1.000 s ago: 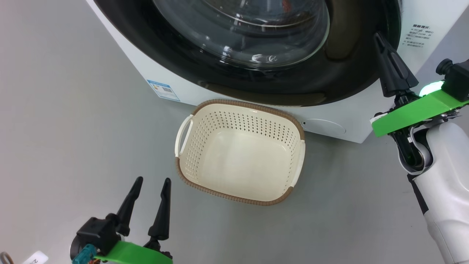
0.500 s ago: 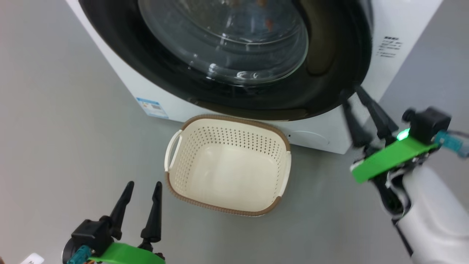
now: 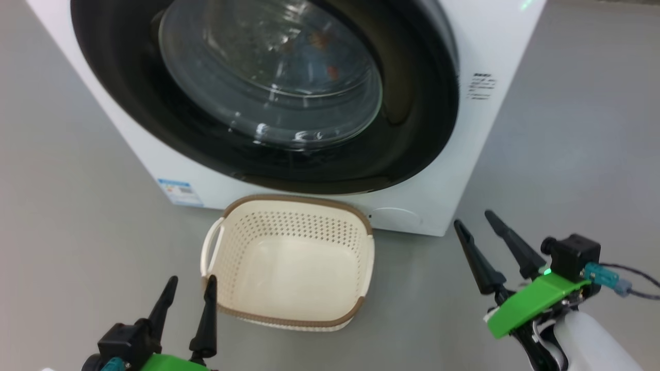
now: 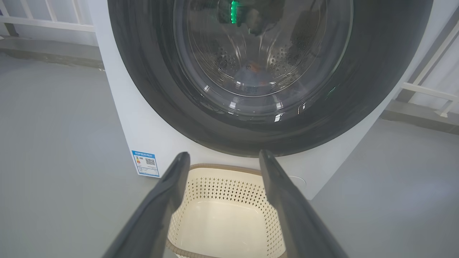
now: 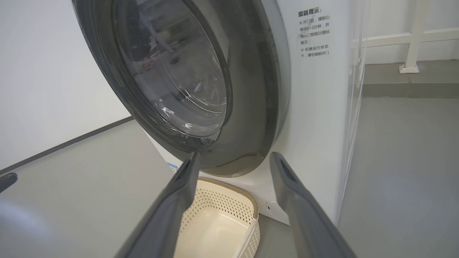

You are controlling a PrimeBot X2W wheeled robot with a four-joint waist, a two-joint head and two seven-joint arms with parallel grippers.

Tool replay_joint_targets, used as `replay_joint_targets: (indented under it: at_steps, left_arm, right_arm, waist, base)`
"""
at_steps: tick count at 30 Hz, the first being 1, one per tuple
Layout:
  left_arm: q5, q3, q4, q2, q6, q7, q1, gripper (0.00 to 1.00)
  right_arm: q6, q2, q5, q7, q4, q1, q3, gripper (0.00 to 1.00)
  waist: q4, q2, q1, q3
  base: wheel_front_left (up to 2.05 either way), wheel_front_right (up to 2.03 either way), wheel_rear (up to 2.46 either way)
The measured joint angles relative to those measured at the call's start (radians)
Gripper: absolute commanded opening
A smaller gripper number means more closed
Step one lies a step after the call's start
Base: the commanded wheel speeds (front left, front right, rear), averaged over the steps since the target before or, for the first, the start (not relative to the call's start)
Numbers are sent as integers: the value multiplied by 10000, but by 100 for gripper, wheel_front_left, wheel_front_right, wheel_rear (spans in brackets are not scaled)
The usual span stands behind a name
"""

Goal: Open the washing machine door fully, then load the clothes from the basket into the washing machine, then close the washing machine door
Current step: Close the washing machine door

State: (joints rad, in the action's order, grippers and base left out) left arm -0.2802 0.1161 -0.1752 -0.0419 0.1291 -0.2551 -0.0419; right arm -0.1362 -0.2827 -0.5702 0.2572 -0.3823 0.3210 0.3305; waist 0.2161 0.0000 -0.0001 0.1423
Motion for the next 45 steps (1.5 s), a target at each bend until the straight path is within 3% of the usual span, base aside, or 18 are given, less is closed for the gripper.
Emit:
replay_joint_targets:
  at_steps: [27,45]
  left_arm:
    - [111,-978,-307,-290,0,0,483,100]
    - [290,-1235,-301,-288,0,0,639,100]
  right_arm:
    - [0,-96,314,-2,614,-2435,-2245,100]
    - [0,-46,337,-2,815,-2821,-2757,100]
  waist:
    - [-2187,0,0,-1015]
    - [-2496,0,0,-1104]
  base:
    - [0,0,0]
    - [0,0,0]
